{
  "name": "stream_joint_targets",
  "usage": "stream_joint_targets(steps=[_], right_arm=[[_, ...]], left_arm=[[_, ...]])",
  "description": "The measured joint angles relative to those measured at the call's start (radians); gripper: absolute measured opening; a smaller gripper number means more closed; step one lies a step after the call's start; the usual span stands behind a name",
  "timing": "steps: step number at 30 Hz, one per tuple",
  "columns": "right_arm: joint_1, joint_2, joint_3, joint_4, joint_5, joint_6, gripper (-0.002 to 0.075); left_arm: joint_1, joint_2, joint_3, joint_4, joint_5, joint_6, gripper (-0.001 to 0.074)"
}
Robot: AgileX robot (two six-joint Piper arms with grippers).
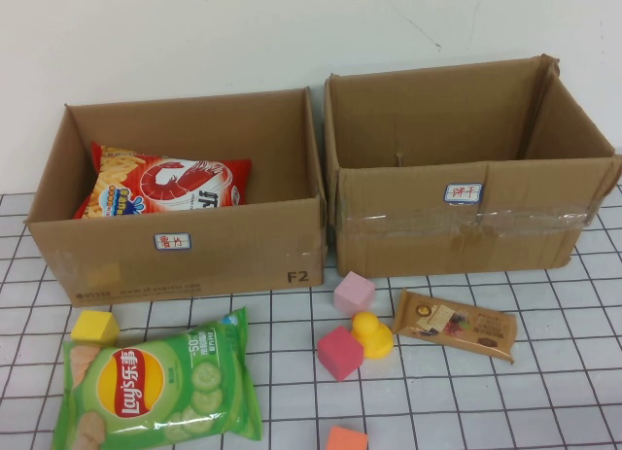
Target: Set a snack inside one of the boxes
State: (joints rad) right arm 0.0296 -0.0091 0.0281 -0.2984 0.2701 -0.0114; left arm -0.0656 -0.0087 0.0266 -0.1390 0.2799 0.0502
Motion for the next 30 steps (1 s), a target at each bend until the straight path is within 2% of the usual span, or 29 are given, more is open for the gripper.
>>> stream_joint_targets(steps=[11,19,24,26,29,30], right_arm=[[0.000,0.000,0.000,-0.028,-0.563,0.000,-0.0001],[0.000,0.000,0.000,-0.023,-0.793,-0.011,-0.0001],[0.000,0.000,0.000,0.082,-0.821,-0.032,-0.0001],[0.000,0.000,-0.027,0.108,-0.771,-0.037,-0.0001],[0.000,0.000,-0.120,0.124,-0.608,-0.041,-0.0001],[0.000,0.000,-0.214,0.130,-0.460,-0.043,-0.0001]], left_arm=[[0.000,0.000,0.000,0.000,-0.546,0.000,-0.0001],[0.000,0.000,0.000,-0.002,-0.737,0.000,-0.0001],[0.000,0.000,0.000,-0.004,-0.842,-0.004,-0.0001],[0.000,-0.001,-0.002,-0.004,-0.849,-0.004,-0.0001],[0.000,-0.001,-0.074,-0.004,-0.671,-0.004,-0.0001],[0.000,-0.001,-0.171,-0.004,-0.474,0.000,-0.0001]])
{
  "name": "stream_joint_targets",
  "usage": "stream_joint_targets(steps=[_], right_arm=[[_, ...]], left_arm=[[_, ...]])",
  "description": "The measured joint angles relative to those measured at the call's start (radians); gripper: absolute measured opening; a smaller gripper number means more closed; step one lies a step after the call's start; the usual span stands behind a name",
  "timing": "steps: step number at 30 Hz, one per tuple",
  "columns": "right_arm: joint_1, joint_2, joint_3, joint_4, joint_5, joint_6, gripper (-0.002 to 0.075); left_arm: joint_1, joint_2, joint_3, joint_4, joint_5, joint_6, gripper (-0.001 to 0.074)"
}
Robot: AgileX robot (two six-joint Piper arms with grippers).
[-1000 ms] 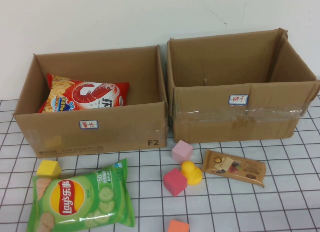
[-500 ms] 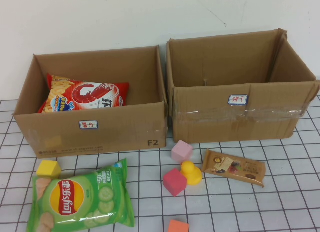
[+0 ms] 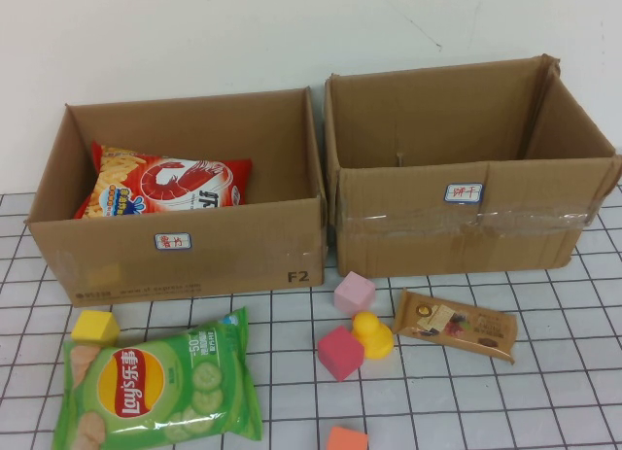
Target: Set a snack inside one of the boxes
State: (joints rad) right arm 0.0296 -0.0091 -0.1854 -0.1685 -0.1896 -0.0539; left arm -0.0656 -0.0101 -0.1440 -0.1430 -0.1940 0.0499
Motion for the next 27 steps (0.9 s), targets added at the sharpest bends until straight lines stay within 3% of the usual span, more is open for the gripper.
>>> stream_joint_targets(steps=[5,10,17,23,27], right_arm=[[0.000,0.047,-0.206,0.002,0.346,-0.003,-0.0001],[0.000,0.213,-0.277,0.026,0.599,-0.039,-0.0001],[0.000,0.481,-0.277,0.186,0.784,-0.236,-0.0001],[0.000,0.602,-0.277,0.337,0.807,-0.501,-0.0001],[0.000,0.634,-0.277,0.411,0.784,-0.568,-0.0001]], left_arm=[[0.000,0.099,-0.195,0.011,0.382,0.002,-0.0001],[0.000,0.295,-0.309,0.000,0.675,-0.024,-0.0001],[0.000,0.526,-0.320,-0.094,0.782,-0.037,-0.0001],[0.000,0.661,-0.320,-0.170,0.780,-0.050,-0.0001],[0.000,0.735,-0.322,-0.222,0.780,-0.074,-0.0001]])
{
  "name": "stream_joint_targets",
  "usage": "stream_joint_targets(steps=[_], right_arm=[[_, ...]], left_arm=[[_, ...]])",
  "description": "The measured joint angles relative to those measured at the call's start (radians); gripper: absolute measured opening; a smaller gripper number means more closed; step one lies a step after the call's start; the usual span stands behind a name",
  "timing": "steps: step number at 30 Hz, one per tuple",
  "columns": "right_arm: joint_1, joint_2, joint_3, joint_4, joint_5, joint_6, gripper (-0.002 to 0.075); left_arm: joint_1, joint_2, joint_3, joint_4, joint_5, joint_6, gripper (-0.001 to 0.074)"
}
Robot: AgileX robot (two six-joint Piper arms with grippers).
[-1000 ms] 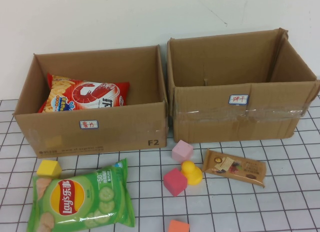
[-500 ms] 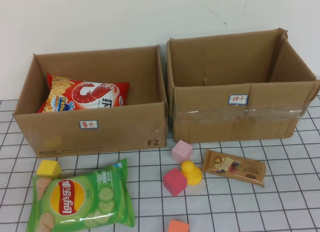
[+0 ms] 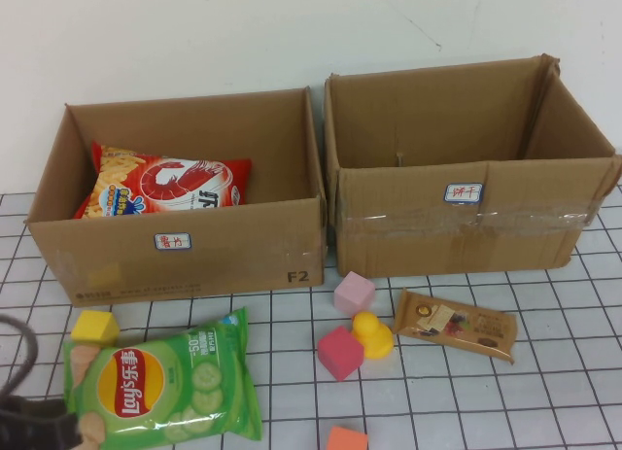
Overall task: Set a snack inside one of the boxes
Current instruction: Pick up the potato chip
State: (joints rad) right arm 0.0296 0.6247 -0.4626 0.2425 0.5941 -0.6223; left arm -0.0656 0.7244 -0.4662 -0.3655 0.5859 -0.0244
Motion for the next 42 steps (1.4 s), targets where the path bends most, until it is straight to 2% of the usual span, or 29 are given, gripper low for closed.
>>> stream_joint_targets(steps=[6,15,22,26,30,35,38,42], right_arm=[[0.000,0.075,0.025,0.161,-0.051,-0.113,-0.0001],[0.000,0.227,0.032,0.235,-0.068,-0.165,-0.0001],[0.000,0.247,0.032,0.361,-0.076,-0.312,-0.0001],[0.000,0.247,0.032,0.422,-0.069,-0.383,-0.0001],[0.000,0.247,0.032,0.435,-0.029,-0.400,-0.0001],[0.000,0.247,0.032,0.455,-0.020,-0.404,-0.0001],[0.000,0.247,0.032,0.471,-0.020,-0.409,-0.0001],[0.000,0.247,0.032,0.493,-0.018,-0.417,-0.0001]], left_arm=[[0.000,0.105,-0.004,-0.037,0.004,-0.050,-0.0001],[0.000,0.199,-0.004,-0.059,0.045,-0.033,-0.0001],[0.000,0.243,-0.006,-0.333,0.053,0.188,-0.0001],[0.002,0.255,-0.020,-0.368,0.030,0.237,-0.0001],[0.057,0.268,-0.062,-0.367,0.037,0.249,-0.0001],[0.195,0.348,-0.148,-0.337,0.128,0.290,0.0002],[0.268,0.414,-0.177,-0.335,0.161,0.306,0.0056],[0.302,0.493,-0.184,-0.388,0.139,0.311,0.0242]])
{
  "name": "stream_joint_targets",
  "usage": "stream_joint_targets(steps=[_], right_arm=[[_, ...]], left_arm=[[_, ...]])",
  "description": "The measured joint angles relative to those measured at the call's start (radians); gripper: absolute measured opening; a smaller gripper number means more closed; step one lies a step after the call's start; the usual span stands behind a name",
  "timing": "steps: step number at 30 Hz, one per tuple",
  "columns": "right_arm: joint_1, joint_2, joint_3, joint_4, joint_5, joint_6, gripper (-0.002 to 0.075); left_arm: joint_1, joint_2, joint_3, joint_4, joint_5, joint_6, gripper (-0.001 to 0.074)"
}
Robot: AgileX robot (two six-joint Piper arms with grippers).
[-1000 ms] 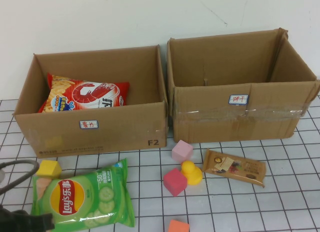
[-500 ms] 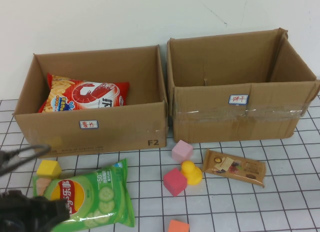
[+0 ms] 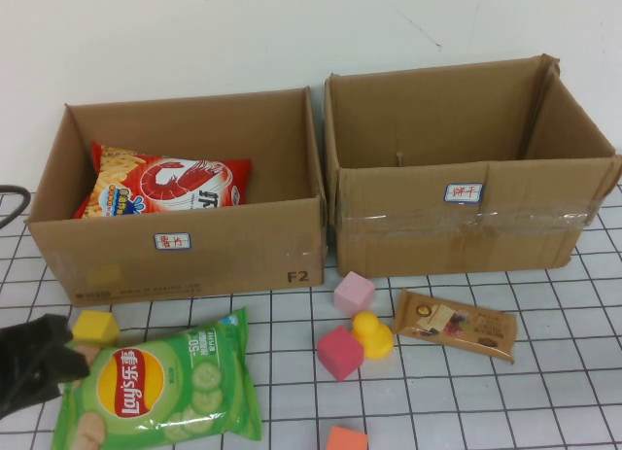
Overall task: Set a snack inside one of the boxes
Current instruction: Pick up the potato chip
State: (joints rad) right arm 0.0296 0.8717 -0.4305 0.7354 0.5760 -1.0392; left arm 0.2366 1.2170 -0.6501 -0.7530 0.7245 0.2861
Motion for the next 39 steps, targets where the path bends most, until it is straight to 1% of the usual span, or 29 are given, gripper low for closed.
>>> stream_joint_targets(steps=[2,4,6,8,14,21,28,36,38,39], right_arm=[[0.000,0.000,0.000,0.002,0.002,0.000,-0.0001],[0.000,0.000,0.000,0.011,0.002,0.000,-0.0001],[0.000,0.000,0.000,0.013,0.002,-0.002,-0.0001],[0.000,0.000,0.000,0.015,0.002,-0.001,-0.0001],[0.000,0.000,0.000,0.022,0.002,-0.002,-0.0001],[0.000,0.000,0.000,0.056,0.001,-0.043,-0.0001],[0.000,0.000,0.000,0.074,0.001,-0.077,-0.0001],[0.000,0.000,0.000,0.084,-0.001,-0.090,-0.0001],[0.000,0.000,0.000,0.086,-0.001,-0.093,-0.0001],[0.000,0.000,0.000,0.086,-0.001,-0.093,-0.0001]], left_arm=[[0.004,0.041,-0.001,-0.026,-0.029,0.002,0.0358],[0.007,0.080,-0.001,-0.045,-0.062,0.002,0.0445],[0.008,0.112,-0.001,-0.059,-0.106,0.002,0.0501],[0.008,0.145,-0.001,-0.078,-0.158,0.002,0.0524],[0.008,0.246,-0.026,-0.177,-0.257,0.034,0.0537],[0.008,0.391,-0.096,-0.353,-0.243,0.140,0.0538],[0.008,0.512,-0.111,-0.382,-0.217,0.173,0.0538],[0.008,0.531,-0.115,-0.398,-0.189,0.245,0.0538],[0.008,0.535,-0.115,-0.404,-0.172,0.261,0.0520],[0.008,0.537,-0.115,-0.404,-0.163,0.268,0.0498]])
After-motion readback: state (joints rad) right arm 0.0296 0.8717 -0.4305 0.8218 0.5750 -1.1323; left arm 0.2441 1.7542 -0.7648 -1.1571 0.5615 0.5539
